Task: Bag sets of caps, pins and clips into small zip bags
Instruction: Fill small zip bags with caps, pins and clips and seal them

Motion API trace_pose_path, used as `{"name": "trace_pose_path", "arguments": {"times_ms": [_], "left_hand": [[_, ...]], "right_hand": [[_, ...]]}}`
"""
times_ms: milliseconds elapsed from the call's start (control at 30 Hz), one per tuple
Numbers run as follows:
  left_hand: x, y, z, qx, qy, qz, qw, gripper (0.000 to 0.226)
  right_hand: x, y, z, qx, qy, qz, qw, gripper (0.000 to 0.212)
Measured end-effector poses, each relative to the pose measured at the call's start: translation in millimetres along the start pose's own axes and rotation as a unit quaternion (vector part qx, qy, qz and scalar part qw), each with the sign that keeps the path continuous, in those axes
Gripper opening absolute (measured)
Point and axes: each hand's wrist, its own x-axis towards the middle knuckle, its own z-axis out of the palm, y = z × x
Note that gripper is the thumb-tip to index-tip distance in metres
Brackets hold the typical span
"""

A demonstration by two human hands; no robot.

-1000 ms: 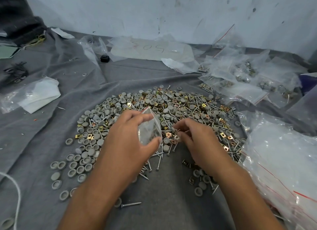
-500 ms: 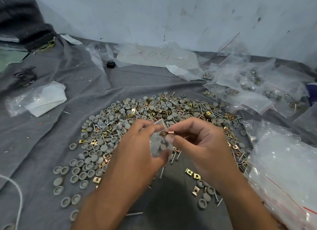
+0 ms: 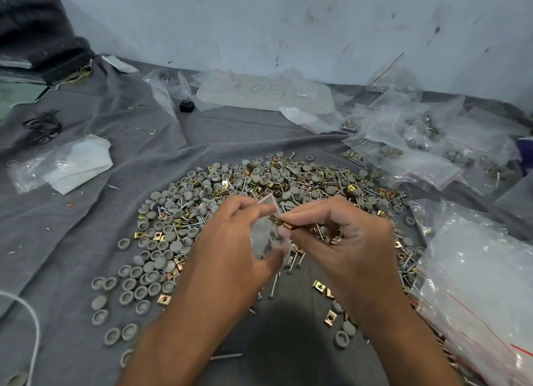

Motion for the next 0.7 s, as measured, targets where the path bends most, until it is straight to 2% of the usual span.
{"name": "trace_pose_path", "arguments": {"times_ms": [200, 500, 700], "left_hand": [[-0.1, -0.2, -0.4, -0.003, -0.005, 0.002, 1.000, 0.058], [0.2, 0.3, 1.3, 0.001, -0.002, 0.002, 1.000, 0.049], [0.9, 1.3, 1.9, 0.005, -0.004, 0.004, 1.000, 0.042]], "right_hand": [[-1.0, -0.7, 1.0, -0.016, 0.006, -0.012, 1.000, 0.015], [-2.2, 7.7, 5.7, -0.071, -0.023, 0.017, 0.997, 0.013], [-1.7, 6.9, 8.9, -0.093, -0.049, 0.009, 0.994, 0.026]]}}
